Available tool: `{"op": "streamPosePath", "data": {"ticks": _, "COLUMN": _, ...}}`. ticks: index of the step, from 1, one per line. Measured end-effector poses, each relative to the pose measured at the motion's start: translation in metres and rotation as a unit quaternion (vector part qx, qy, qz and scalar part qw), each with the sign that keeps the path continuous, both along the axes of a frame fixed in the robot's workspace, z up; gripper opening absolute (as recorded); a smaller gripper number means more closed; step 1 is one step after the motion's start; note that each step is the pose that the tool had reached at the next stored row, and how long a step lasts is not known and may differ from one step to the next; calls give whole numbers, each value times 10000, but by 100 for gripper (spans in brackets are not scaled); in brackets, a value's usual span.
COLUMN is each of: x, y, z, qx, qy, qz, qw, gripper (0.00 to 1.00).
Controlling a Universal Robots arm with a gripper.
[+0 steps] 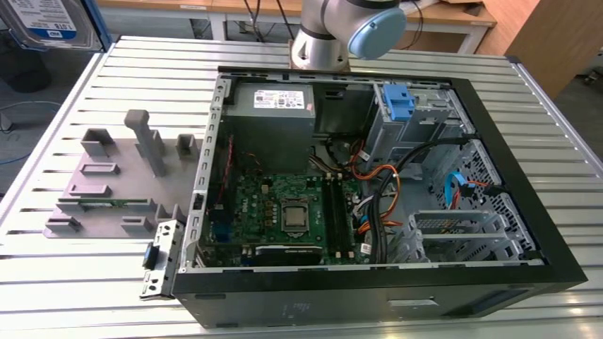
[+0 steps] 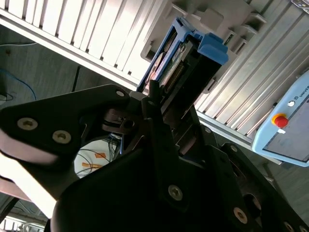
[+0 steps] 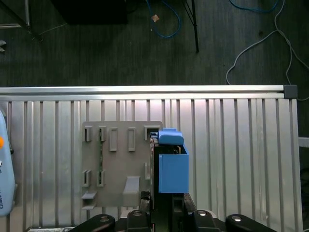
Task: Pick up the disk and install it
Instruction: 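Pick up the disk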
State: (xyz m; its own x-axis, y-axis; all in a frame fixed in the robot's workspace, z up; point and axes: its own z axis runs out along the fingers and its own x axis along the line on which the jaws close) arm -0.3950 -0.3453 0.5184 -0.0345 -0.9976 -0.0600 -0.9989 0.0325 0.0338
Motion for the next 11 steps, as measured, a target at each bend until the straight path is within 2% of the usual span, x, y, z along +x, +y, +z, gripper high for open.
{"op": "streamPosePath", "data": {"ticks": 5, "x": 0, "y": 0, "z": 8, "qx": -1, "qy": 1, "qz": 0, "qw": 10000, "gripper": 35}}
{"op": "streamPosePath", "data": {"ticks": 11, "x": 0, "y": 0, "z": 60, "qx": 0, "qy": 1, "qz": 0, "qw": 10000, "gripper": 35}}
